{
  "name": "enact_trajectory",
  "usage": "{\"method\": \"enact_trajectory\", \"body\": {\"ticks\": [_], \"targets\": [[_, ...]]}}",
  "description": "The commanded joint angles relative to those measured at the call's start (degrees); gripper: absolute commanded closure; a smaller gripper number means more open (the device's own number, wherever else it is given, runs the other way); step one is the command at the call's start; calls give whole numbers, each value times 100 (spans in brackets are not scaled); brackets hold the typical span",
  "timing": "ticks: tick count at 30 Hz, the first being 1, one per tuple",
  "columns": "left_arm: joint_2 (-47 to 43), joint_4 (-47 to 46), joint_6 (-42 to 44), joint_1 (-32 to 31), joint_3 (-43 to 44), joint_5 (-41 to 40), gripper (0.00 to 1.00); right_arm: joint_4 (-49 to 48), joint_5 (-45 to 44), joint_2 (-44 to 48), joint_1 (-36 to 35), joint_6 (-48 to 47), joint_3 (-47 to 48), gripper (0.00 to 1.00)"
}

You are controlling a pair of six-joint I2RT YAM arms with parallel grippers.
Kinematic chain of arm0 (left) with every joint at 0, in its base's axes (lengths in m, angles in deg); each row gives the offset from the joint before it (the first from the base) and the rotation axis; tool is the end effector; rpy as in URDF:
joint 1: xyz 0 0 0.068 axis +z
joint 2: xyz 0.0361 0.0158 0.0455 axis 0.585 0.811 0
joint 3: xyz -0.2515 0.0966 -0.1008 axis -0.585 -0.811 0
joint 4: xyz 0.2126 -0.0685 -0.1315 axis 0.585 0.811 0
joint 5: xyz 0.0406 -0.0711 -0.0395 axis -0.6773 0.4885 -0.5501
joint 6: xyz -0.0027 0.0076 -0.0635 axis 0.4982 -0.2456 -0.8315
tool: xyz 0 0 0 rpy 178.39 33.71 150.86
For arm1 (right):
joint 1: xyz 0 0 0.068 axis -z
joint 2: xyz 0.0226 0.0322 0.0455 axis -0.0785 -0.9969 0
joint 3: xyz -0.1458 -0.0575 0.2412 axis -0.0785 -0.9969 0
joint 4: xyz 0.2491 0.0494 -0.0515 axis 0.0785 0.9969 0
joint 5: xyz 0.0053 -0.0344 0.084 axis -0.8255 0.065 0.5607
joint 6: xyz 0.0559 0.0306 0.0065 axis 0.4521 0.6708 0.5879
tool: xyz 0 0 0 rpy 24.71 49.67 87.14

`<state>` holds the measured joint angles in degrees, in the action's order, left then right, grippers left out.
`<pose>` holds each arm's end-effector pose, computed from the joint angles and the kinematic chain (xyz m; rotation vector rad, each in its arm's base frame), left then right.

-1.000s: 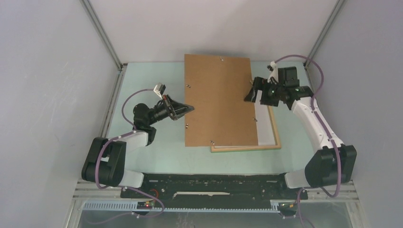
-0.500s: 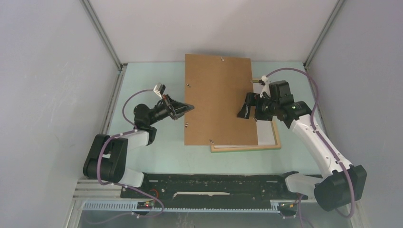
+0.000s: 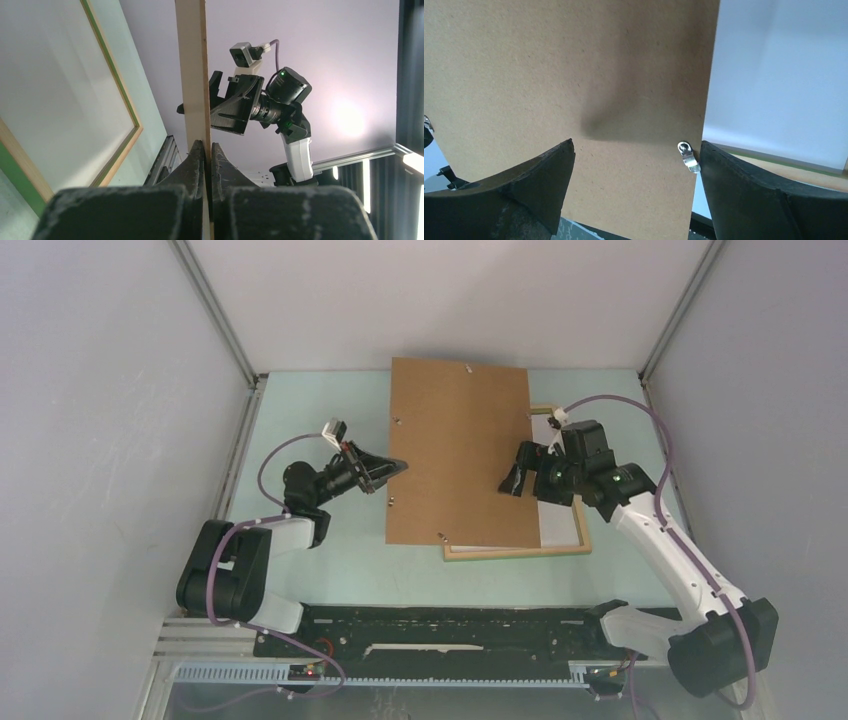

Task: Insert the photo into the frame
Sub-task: Adjust the photo frame item.

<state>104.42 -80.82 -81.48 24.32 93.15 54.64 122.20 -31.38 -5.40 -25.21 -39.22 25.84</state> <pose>0.2606 -0.0913 0.2442 -0.2396 1.7478 -1.9119 0.2155 0.0937 0.3162 0.0062 2.4474 0.6594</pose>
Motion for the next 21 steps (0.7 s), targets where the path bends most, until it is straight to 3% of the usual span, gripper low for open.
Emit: {"method": "enact_trajectory", "body": {"ticks": [1, 10, 21], "targets": [[-94, -681, -57, -21, 4, -213, 100, -154, 122, 134, 160, 139, -130, 0], [-69, -753, -72, -22, 18, -205, 100, -137, 229, 154, 58, 21, -148, 0], [-139, -807, -148, -28, -38, -272, 100, -48, -559, 148, -471, -70, -102, 2]]}}
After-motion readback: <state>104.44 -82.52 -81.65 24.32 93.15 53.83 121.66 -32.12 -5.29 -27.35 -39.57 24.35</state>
